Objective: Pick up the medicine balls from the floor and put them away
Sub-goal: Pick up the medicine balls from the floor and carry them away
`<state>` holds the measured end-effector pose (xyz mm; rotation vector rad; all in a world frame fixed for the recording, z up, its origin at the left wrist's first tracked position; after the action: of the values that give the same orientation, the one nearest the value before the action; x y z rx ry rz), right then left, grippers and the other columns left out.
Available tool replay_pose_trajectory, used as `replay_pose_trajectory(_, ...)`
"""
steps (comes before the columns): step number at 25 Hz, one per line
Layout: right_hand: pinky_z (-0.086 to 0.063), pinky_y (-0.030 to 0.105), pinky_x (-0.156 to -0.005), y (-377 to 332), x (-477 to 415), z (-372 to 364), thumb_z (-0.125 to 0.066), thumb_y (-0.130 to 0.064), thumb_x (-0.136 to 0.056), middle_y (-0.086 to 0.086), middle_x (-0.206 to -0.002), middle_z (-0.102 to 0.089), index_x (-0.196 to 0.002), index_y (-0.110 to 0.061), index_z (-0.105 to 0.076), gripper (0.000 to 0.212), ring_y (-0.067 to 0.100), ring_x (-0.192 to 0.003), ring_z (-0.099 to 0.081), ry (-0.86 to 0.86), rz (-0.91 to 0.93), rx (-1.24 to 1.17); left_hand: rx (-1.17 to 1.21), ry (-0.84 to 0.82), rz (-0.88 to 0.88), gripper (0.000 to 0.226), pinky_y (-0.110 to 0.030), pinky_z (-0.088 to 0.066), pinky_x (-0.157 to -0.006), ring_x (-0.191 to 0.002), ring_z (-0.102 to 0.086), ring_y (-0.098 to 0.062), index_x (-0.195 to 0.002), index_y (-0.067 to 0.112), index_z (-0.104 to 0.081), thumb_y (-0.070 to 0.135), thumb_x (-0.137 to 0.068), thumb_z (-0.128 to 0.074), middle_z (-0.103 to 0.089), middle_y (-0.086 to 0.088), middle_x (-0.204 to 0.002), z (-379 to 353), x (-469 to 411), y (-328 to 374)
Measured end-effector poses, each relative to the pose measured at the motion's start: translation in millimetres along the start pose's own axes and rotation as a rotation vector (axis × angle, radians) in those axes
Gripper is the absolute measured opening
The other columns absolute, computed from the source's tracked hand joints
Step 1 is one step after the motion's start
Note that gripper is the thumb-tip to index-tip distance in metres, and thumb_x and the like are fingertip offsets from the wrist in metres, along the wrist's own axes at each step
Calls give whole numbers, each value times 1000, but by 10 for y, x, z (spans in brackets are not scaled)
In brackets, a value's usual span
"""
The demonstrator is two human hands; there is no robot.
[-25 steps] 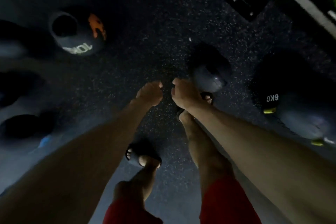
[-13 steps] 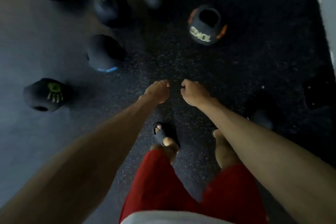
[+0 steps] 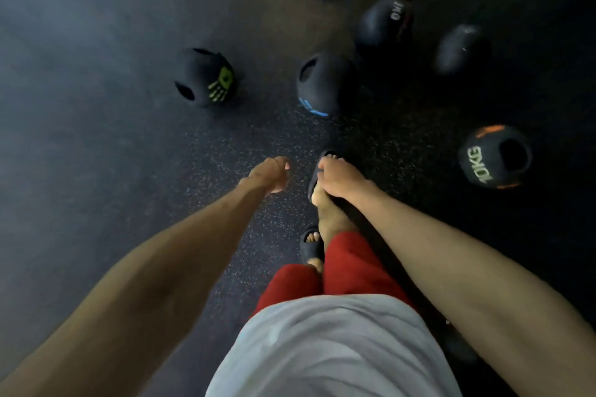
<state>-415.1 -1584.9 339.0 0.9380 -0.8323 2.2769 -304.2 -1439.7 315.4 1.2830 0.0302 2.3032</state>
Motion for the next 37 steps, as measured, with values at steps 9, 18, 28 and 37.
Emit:
replay_pose_trajectory(9, -47, 44, -99, -1620, -1257, 1111, -43, -24, -101, 19, -132, -60, -131, -9, -55, 36, 38, -123, -56, -67, 189, 161, 105, 121, 153, 36, -45, -49, -102, -120, -60, -34, -135, 12, -56, 19, -101, -45, -61, -13, -133, 1872, -398, -795)
replay_pose_trajectory(18, -49, 44, -95, -2840, -2232, 1528, -43, -24, -101, 23, -132, -58, -131, -8, -56, 36, 41, -118, -57, -2, 38, 51, -211, -4, -42, 40, -41, -45, -103, -127, -56, -35, -138, 14, -53, 25, -101, -44, -59, -14, -138, 3224, -1347, -1696)
replay_pose_trajectory(28, -51, 45, -91, -4175, -2610, 927, -44, -21, -99, 25, -125, -62, -121, -8, -59, 29, 42, -111, -60, 208, -403, -418, -712, -177, -391, 40, -42, -46, -105, -126, -56, -36, -139, 8, -53, 20, -102, -43, -57, -16, -139, 4518, -1923, -2557)
replay_pose_trajectory(37, -49, 43, -89, -5252, -2919, 244, -45, -19, -99, 25, -127, -61, -123, -5, -59, 30, 43, -115, -60, 422, -642, -726, -1017, -282, -710, 40, -42, -43, -107, -131, -52, -35, -139, 6, -53, 19, -104, -41, -53, -20, -144, 4711, -2058, -3021)
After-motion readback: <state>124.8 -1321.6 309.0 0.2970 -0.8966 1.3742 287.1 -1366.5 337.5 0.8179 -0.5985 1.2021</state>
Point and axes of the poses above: each hand's wrist, its own x-axis away from the middle knuckle, its own z-axis out of the back of the hand, y = z × x, the point moved 1 cm from there along -x, towards the middle knuckle
